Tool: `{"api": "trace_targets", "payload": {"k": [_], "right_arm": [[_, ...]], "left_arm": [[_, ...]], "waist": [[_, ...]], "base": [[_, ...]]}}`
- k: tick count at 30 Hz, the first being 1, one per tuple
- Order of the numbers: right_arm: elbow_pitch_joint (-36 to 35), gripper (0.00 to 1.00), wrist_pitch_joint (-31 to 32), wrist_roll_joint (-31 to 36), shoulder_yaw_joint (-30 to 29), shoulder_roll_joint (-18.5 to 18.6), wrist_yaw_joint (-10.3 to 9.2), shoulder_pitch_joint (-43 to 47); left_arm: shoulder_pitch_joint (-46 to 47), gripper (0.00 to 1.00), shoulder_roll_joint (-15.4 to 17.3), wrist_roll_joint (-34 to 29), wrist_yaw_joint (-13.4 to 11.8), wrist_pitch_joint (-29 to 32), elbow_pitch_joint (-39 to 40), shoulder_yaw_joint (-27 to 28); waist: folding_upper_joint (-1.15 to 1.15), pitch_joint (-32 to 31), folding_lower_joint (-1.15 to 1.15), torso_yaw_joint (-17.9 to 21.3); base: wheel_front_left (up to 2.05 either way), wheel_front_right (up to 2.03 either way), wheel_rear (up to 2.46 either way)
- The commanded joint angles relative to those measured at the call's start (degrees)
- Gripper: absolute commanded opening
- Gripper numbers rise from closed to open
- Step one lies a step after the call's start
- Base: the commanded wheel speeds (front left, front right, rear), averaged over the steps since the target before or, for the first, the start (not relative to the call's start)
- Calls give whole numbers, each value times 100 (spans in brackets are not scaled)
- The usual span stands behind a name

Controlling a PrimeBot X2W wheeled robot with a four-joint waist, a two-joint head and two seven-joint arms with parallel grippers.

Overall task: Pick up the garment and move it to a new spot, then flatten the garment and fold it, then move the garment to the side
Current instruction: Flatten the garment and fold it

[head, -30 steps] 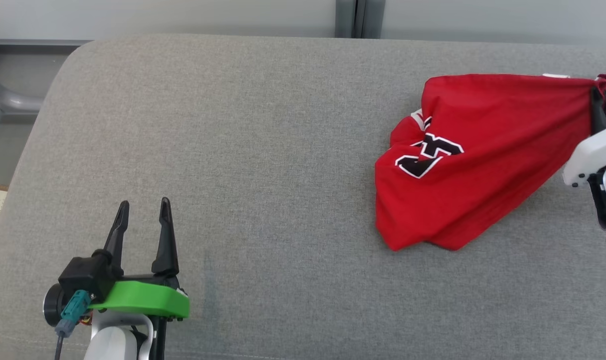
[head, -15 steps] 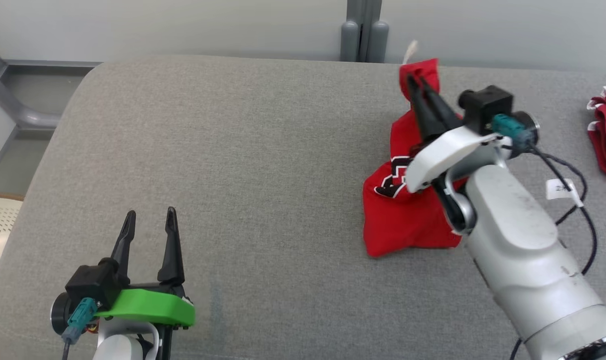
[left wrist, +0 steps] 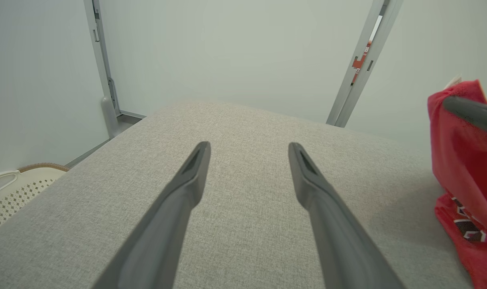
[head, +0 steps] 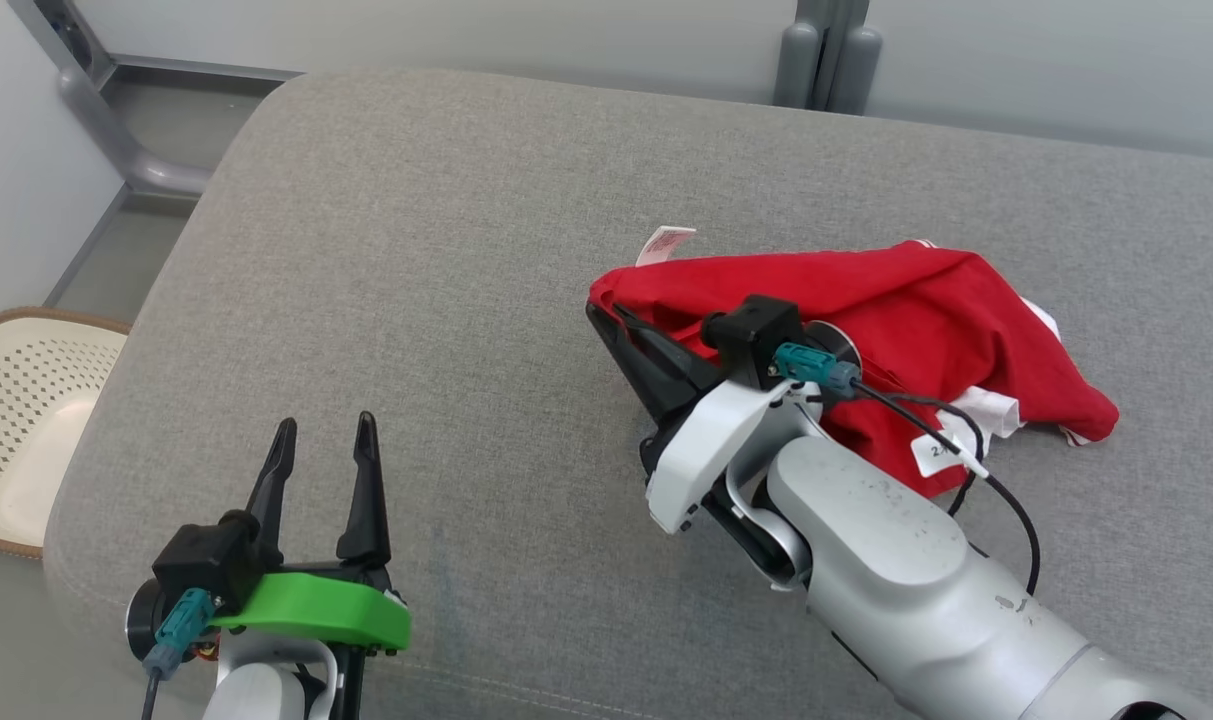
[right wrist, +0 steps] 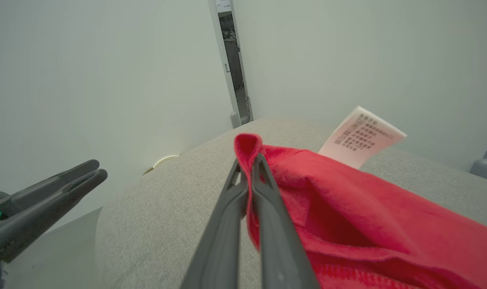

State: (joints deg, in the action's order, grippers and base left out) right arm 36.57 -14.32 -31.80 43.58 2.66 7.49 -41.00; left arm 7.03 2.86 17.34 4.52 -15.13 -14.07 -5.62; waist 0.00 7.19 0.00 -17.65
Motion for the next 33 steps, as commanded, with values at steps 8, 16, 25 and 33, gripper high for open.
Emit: {"api": "trace_targets", "payload": {"k": [8, 16, 25, 33], "right_arm": [[188, 100, -96, -208, 242, 42, 0, -201], [38, 100, -87, 561, -1039, 411, 0, 54], [-189, 100, -88, 954, -2127, 1134, 0, 1034], [-313, 100, -88, 1039, -2733, 1149, 0, 1950]], "left_arm": [[63, 100, 9, 10, -59, 1, -45, 46], [-92, 100, 9, -101, -23, 1, -20, 144], [-214, 100, 9, -197, 3, 1, 52, 214], [-126, 100, 9, -187, 15, 0, 117, 165]], "waist": [[0, 9, 0, 149], [0, -203, 0, 480], [0, -224, 0, 638], [0, -25, 0, 647]], "base": [[0, 0, 0], [0, 0, 0], [0, 0, 0], [0, 0, 0]]}}
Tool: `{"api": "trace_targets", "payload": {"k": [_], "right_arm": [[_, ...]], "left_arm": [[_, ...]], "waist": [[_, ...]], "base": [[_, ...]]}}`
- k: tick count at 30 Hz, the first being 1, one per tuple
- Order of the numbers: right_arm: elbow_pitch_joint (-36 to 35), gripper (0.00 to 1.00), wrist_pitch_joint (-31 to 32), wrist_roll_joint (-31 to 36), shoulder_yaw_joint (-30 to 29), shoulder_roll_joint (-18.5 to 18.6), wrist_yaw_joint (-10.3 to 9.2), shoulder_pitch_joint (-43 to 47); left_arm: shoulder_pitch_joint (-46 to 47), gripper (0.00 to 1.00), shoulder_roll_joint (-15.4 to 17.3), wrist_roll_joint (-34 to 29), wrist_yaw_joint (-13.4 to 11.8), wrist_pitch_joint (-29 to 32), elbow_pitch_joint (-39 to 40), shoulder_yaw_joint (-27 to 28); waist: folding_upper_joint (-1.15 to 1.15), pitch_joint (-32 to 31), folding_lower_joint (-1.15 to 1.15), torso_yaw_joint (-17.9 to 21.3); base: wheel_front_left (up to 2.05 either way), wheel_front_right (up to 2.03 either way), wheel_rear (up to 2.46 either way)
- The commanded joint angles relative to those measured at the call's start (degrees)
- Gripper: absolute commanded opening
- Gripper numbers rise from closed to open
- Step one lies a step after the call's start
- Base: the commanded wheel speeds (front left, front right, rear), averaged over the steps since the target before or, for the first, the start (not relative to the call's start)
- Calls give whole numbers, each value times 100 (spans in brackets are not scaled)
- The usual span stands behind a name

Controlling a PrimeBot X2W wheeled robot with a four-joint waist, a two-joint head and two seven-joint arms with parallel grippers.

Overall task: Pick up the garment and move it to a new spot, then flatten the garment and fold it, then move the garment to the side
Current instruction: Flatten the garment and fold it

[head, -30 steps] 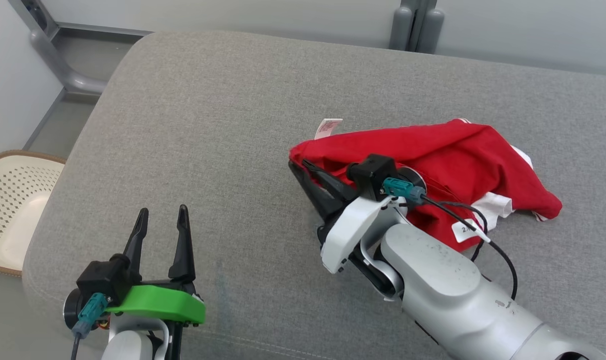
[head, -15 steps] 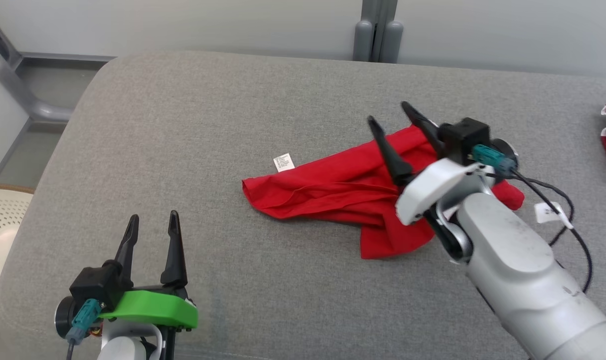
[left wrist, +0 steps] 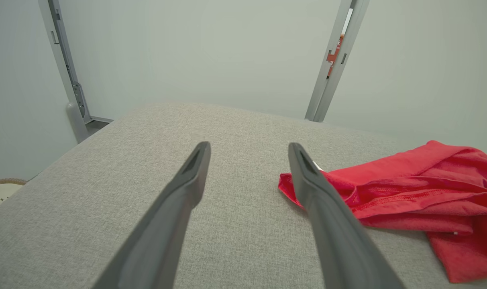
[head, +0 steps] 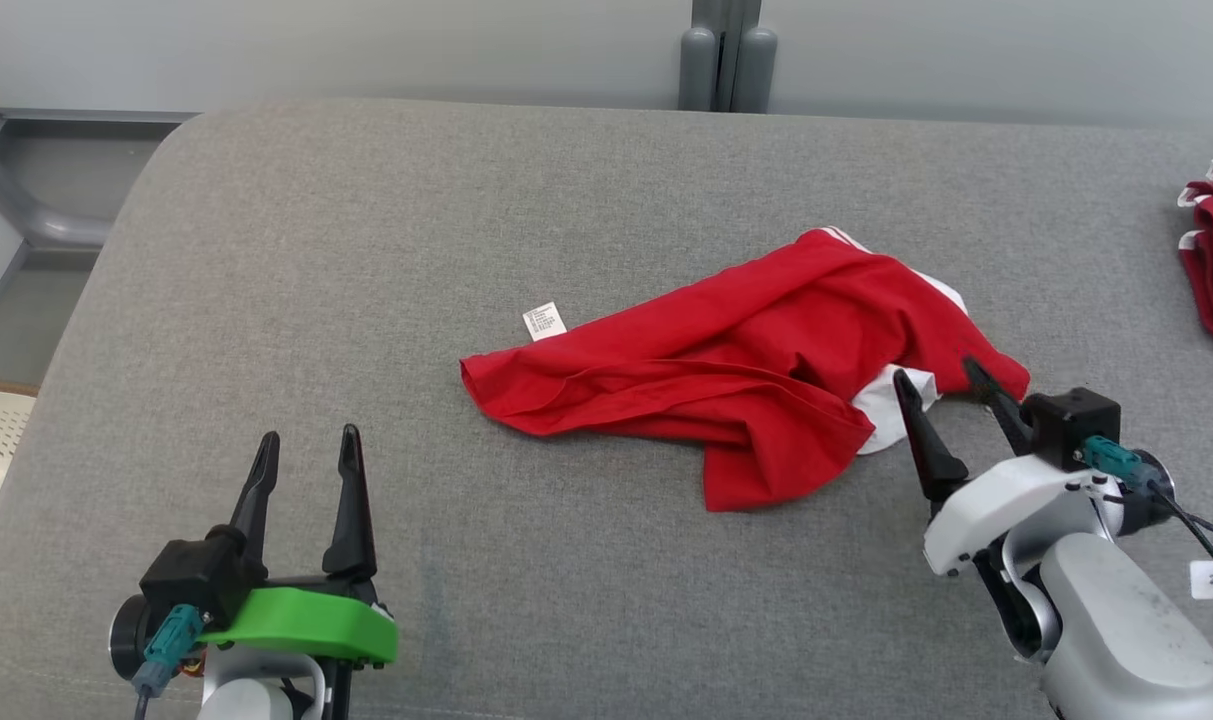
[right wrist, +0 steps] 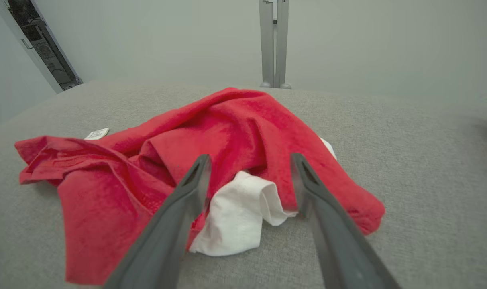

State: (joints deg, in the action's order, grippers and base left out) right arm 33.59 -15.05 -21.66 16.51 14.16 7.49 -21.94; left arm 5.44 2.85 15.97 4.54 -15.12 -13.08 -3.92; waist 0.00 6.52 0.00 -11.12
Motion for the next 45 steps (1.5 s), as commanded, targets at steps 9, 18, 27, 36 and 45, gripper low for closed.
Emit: {"api": "trace_targets", "payload": {"k": [9, 18, 27, 36, 45], "right_arm": [[526, 100, 24, 169, -323, -195, 0, 123], [1349, 0, 113, -26, -45, -435, 0, -238], [1141, 0, -17, -192, -66, -206, -4, -178], [-105, 0, -18, -353, -667, 117, -4, 842], [-1244, 86, 486, -171, -1739, 116, -3, 1876]], "left_arm": [[232, 100, 11, -24, 20, 0, 4, -87], [355, 100, 10, -3, 32, 0, -52, -101], [165, 100, 10, -15, -3, 0, -82, -8], [5, 100, 12, -52, -22, 0, -45, 37], [-29, 100, 12, -53, -27, -1, 6, 48]], "waist": [[0, 327, 0, -121], [0, 454, 0, -224], [0, 208, 0, 106], [0, -41, 0, 563], [0, -40, 0, 697]], "base": [[0, 0, 0], [0, 0, 0], [0, 0, 0], [0, 0, 0], [0, 0, 0]]}}
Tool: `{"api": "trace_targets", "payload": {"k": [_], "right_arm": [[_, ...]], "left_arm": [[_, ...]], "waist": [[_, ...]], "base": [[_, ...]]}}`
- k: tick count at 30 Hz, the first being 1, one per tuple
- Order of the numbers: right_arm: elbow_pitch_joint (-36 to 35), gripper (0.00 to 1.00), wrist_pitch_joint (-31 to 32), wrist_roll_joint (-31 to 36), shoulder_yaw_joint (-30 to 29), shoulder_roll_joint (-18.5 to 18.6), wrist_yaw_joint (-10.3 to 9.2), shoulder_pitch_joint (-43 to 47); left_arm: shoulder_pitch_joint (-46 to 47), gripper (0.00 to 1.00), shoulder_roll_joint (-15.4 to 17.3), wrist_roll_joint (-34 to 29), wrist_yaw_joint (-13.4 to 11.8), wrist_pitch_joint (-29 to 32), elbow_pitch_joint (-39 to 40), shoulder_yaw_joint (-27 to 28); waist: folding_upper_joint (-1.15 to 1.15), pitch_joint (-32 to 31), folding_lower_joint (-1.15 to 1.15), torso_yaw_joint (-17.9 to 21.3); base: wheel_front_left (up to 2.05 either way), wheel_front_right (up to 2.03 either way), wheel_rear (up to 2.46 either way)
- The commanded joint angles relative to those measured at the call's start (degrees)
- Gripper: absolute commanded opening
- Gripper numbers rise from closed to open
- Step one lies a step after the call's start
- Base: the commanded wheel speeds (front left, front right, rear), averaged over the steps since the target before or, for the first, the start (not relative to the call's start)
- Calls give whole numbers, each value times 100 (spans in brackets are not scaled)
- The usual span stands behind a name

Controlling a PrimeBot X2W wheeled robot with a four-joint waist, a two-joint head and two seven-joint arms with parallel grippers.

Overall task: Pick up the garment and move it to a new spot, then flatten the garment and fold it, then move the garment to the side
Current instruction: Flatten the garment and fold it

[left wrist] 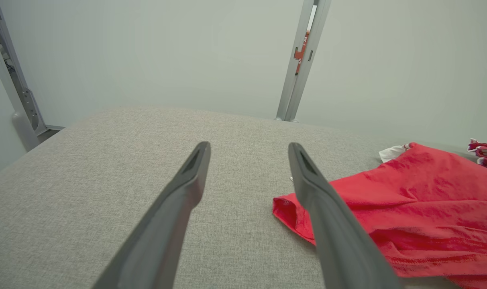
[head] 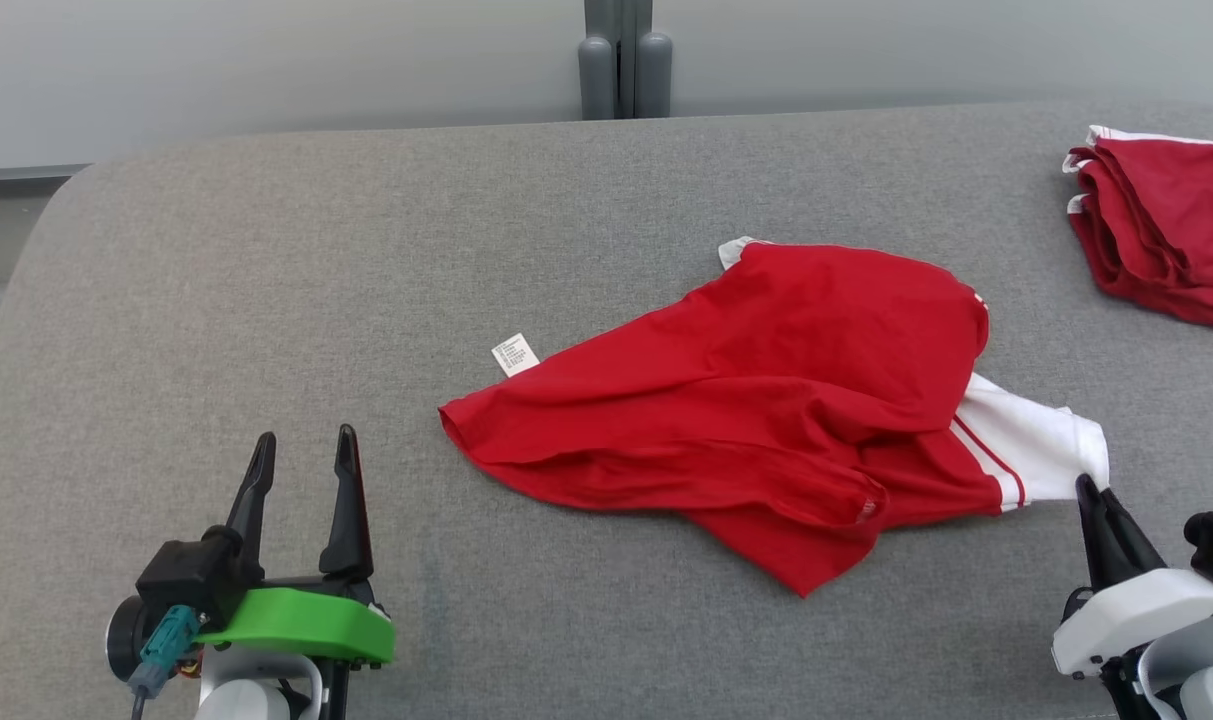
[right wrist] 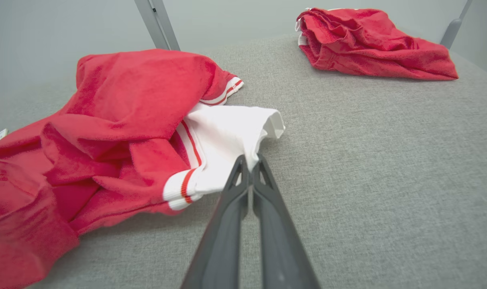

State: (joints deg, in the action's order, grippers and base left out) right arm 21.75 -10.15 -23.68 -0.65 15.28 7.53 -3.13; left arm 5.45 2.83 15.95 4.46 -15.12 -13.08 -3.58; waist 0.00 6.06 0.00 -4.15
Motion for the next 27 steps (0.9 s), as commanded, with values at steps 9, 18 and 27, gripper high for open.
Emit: {"api": "trace_targets", "payload": {"k": [9, 18, 27], "right_arm": [[-1072, 100, 202, 682, -192, -248, -7, -72], [-1300, 100, 567, 600, 682, -431, -7, 49], [-652, 87, 898, 317, 1209, -426, -6, 102]], "left_arm": [[26, 100, 14, -77, 28, 0, -30, 43], [-18, 100, 14, -39, 36, 0, -41, 10], [20, 100, 14, -2, 4, 0, -12, -21]], "waist": [[0, -20, 0, -100], [0, -49, 0, -255], [0, 10, 0, -408]], "base": [[0, 0, 0], [0, 0, 0], [0, 0, 0]]}}
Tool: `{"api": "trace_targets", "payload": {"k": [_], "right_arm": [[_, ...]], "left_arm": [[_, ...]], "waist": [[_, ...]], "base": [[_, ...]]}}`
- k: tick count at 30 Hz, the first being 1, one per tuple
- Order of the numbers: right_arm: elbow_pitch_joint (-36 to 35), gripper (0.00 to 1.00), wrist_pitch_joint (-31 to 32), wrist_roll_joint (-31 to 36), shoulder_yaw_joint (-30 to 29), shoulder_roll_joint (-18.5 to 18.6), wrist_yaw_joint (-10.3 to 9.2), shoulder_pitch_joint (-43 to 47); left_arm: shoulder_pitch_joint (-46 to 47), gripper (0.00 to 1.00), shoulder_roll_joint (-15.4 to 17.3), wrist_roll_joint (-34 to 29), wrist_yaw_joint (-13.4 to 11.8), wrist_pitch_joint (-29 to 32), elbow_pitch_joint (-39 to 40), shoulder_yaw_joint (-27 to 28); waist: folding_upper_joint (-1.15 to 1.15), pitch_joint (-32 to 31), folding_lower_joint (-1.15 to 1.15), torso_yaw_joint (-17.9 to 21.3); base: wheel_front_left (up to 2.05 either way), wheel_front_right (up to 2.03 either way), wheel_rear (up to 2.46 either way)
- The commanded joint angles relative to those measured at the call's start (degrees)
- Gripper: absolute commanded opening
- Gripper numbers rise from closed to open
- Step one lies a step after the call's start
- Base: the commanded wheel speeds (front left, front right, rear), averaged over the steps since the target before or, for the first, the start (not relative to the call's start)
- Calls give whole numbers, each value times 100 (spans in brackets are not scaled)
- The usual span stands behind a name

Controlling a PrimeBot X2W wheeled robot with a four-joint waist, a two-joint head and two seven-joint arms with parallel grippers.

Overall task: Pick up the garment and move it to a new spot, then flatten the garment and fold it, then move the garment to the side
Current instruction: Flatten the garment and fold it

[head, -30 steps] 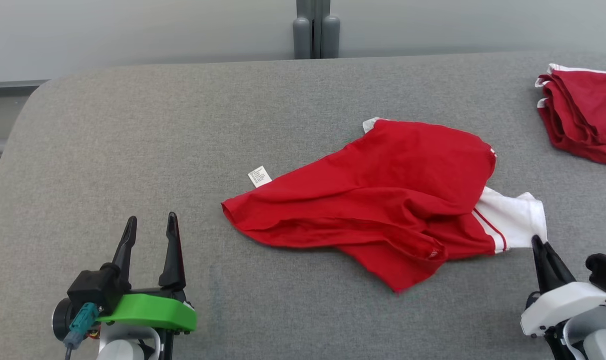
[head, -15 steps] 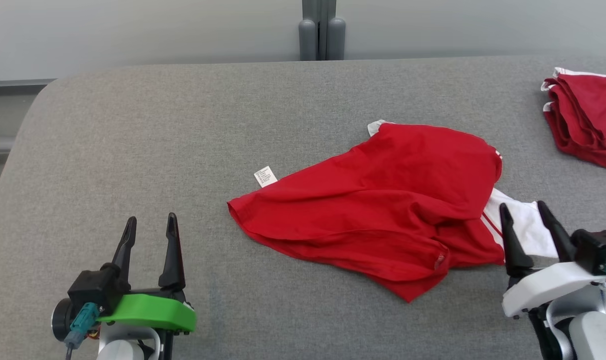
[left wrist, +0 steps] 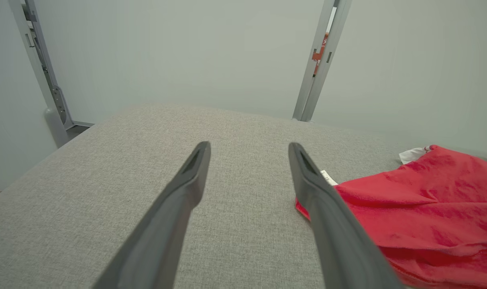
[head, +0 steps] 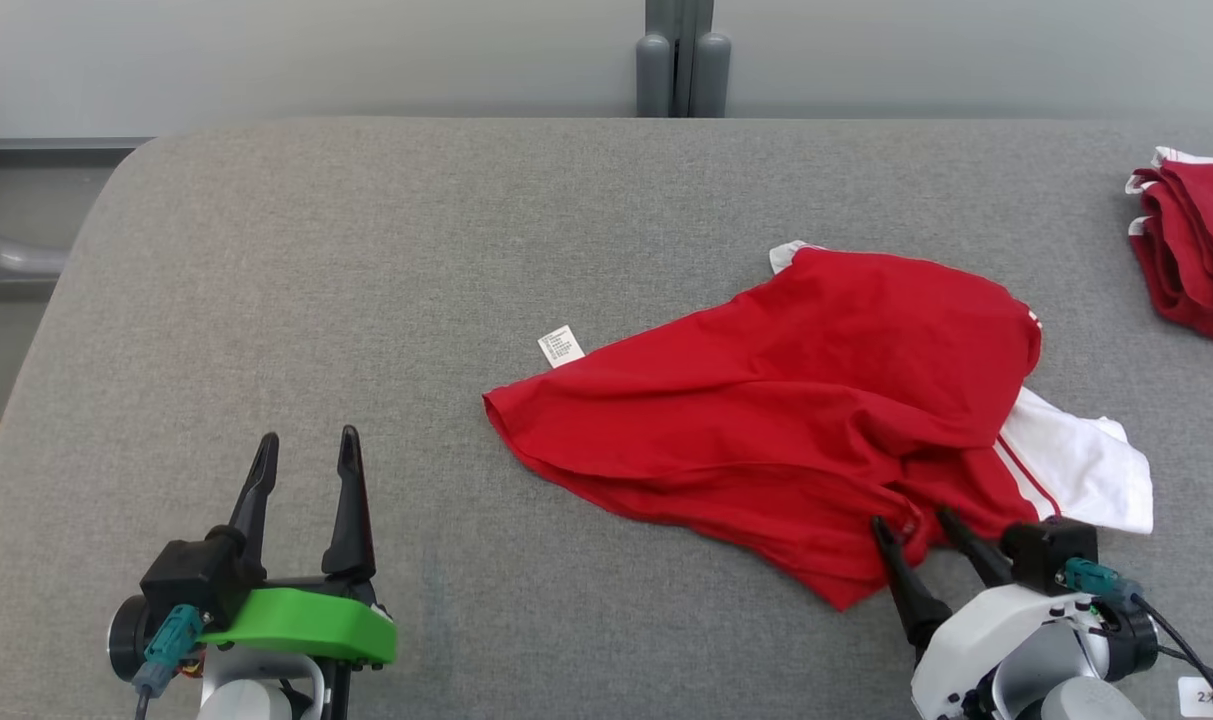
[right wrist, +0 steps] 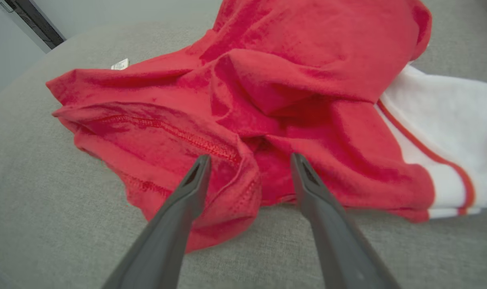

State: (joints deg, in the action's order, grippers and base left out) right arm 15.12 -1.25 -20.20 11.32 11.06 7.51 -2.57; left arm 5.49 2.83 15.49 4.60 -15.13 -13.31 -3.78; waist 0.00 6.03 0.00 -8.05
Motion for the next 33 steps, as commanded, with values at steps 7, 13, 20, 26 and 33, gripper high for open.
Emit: {"api": "trace_targets", "payload": {"k": [7, 13, 20, 26, 33], "right_arm": [[117, 0, -72, -183, 357, 12, -4, -214], [-39, 0, -343, -247, 808, -263, -2, -757], [162, 0, -702, -292, 1187, -677, -2, -1811], [618, 0, -1163, -190, 1352, -806, -2, -2377], [1310, 0, -1293, -746, 2645, -799, -2, -2127]], "left_arm": [[33, 100, 14, 73, -20, 0, -4, -22], [64, 100, 14, 63, -15, 0, -24, -33], [124, 100, 13, 23, 12, 0, -32, -43], [163, 100, 14, 79, -8, 1, -56, -108], [97, 100, 13, 125, -42, 1, -72, -155]], "waist": [[0, 33, 0, -78], [0, 14, 0, -161], [0, 45, 0, -372], [0, 40, 0, -690], [0, 54, 0, -926]], "base": [[0, 0, 0], [0, 0, 0], [0, 0, 0], [0, 0, 0], [0, 0, 0]]}}
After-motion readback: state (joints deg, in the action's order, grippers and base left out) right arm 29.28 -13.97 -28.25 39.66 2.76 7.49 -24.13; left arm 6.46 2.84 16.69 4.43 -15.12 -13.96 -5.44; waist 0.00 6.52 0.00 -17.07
